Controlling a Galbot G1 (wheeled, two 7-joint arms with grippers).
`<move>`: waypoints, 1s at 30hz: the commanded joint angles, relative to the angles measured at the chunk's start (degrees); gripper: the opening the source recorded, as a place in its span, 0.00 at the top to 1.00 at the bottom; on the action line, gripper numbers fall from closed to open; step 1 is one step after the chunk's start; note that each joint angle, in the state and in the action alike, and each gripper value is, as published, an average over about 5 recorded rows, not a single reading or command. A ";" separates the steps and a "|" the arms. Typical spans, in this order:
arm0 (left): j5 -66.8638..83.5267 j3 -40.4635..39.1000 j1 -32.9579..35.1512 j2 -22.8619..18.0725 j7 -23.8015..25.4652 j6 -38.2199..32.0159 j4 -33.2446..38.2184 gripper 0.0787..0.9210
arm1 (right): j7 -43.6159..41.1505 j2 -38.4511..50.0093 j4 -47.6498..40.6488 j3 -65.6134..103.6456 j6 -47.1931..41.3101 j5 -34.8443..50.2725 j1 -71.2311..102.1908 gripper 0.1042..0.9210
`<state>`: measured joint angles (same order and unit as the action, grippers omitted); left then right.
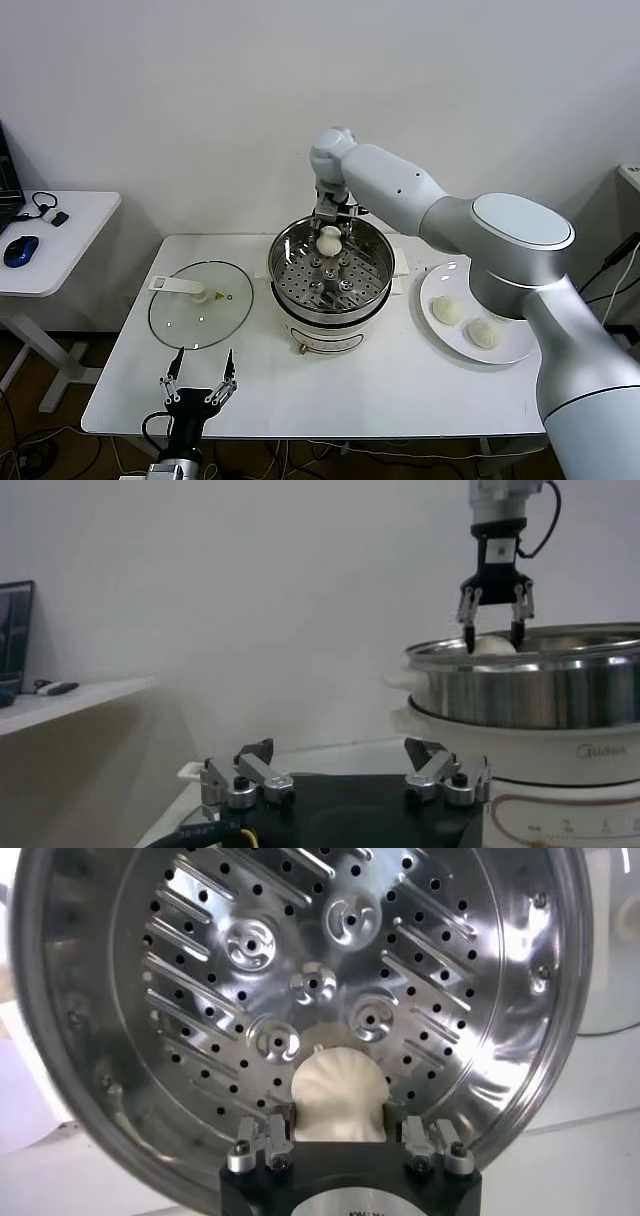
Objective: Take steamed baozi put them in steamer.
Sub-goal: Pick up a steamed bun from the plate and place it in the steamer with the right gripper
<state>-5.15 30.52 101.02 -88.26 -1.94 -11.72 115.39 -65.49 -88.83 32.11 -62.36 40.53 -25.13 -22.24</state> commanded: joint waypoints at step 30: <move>0.53 0.17 1.11 -0.05 -0.17 -0.33 0.19 0.12 | -4.03 4.70 5.21 -0.44 1.73 8.37 -4.07 0.12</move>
<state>-4.67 30.60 101.92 -88.26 -2.09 -11.96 115.42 -67.68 -86.87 33.71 -60.60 42.43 -24.63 -23.32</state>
